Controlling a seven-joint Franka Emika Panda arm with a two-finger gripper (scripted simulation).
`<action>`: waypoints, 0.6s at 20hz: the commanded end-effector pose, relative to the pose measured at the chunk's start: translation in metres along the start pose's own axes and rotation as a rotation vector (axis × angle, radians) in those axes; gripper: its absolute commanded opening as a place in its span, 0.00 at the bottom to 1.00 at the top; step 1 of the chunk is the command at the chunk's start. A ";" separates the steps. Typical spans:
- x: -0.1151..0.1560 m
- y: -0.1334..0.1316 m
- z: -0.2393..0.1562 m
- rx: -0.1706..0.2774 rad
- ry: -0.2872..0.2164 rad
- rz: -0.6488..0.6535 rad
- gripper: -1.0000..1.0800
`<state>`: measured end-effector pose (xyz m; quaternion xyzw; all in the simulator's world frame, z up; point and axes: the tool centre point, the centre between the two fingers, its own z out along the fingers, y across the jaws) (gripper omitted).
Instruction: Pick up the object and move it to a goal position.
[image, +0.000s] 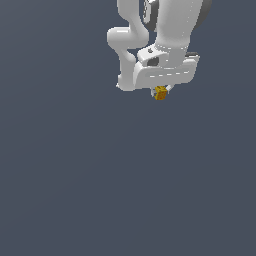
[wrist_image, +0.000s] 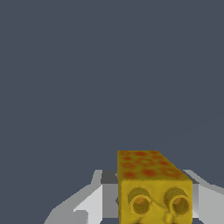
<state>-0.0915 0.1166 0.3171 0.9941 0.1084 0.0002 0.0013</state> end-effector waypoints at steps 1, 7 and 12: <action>-0.008 -0.011 -0.016 0.000 -0.001 0.001 0.00; -0.018 -0.029 -0.042 0.001 0.000 0.001 0.00; -0.020 -0.033 -0.049 0.002 0.000 0.001 0.00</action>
